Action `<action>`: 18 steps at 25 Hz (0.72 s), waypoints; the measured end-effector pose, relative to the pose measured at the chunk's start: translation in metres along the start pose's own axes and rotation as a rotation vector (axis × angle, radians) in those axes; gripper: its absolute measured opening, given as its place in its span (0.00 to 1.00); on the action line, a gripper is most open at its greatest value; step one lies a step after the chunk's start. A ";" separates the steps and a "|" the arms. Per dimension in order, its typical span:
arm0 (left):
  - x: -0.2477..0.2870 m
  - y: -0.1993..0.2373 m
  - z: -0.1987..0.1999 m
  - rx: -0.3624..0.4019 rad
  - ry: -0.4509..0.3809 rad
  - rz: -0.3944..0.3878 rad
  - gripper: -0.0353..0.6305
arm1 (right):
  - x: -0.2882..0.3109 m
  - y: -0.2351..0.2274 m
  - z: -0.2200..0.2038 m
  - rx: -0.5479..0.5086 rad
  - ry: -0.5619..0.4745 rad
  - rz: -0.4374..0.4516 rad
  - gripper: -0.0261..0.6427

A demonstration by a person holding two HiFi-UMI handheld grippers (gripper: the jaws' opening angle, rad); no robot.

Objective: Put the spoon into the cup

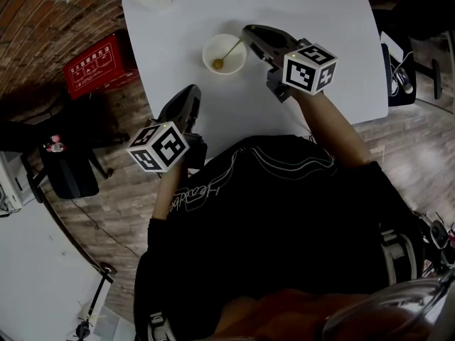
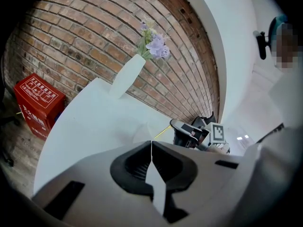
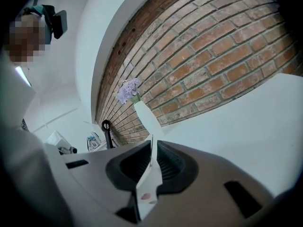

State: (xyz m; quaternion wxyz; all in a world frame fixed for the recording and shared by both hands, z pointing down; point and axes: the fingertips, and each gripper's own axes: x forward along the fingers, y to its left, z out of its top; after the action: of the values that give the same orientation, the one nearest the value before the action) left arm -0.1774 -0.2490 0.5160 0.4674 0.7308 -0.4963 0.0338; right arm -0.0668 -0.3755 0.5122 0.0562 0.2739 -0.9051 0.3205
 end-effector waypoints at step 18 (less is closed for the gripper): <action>-0.039 -0.037 -0.010 0.043 -0.072 -0.052 0.06 | -0.070 0.035 0.021 -0.005 -0.122 -0.048 0.22</action>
State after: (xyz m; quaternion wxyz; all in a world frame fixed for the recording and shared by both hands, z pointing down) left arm -0.1650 -0.2128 0.4775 0.4341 0.7539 -0.4931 0.0057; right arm -0.0243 -0.3338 0.4570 0.0094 0.3144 -0.9007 0.2995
